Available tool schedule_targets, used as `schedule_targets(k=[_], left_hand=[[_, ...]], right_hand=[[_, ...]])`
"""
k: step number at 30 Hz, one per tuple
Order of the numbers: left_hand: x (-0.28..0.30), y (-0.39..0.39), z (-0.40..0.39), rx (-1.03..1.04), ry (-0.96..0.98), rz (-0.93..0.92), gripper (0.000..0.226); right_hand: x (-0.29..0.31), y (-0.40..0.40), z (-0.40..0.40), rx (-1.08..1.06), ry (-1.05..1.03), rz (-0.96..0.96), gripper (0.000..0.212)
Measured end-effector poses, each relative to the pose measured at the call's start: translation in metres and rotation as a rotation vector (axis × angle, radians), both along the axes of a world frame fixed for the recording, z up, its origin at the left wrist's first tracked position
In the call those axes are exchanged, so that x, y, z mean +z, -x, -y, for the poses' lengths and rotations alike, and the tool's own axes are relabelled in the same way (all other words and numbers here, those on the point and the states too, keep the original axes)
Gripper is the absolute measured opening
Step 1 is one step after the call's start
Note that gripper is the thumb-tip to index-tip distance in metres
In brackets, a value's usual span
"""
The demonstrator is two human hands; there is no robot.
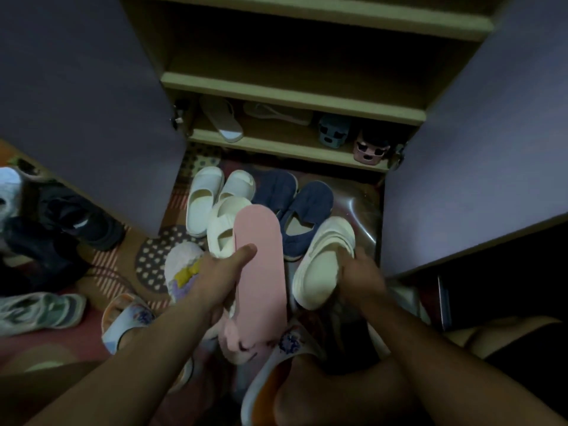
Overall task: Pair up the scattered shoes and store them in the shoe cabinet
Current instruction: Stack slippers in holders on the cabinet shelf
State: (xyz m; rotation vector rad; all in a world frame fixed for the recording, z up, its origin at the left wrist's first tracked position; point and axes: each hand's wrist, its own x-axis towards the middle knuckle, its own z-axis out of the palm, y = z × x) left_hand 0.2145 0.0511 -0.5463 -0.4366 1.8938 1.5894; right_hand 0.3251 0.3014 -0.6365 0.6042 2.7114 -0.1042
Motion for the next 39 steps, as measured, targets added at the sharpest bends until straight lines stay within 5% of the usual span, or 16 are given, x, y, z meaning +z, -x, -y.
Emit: schedule_targets(k=[3,8,12,16,27,35,39], left_hand=[[0.036,0.018,-0.006,0.062,0.017,0.019,0.076],[0.122,0.052,0.001,0.004,-0.056,-0.067,0.094],[0.162,0.066,0.015,-0.039,-0.123,-0.137,0.078],[0.168,0.074,0.022,-0.007,-0.302,-0.091,0.07],[0.147,0.13,0.036,0.117,-0.558,-0.154,0.077],[0.139,0.134,0.035,0.218,-0.681,-0.186,0.063],[0.147,0.131,0.036,0.228,-0.756,-0.176,0.061]], right_hand=[[0.062,0.028,-0.007,0.038,-0.035,-0.369,0.031],[0.199,0.065,-0.01,0.06,0.078,-0.827,0.024],[0.283,0.083,0.015,0.145,0.112,-1.059,0.027],[0.322,0.11,0.052,0.264,0.105,-1.079,0.026],[0.302,0.2,0.109,0.414,0.325,-1.139,0.026],[0.296,0.209,0.124,0.209,0.742,-1.231,0.035],[0.295,0.2,0.118,0.023,1.162,-0.884,0.078]])
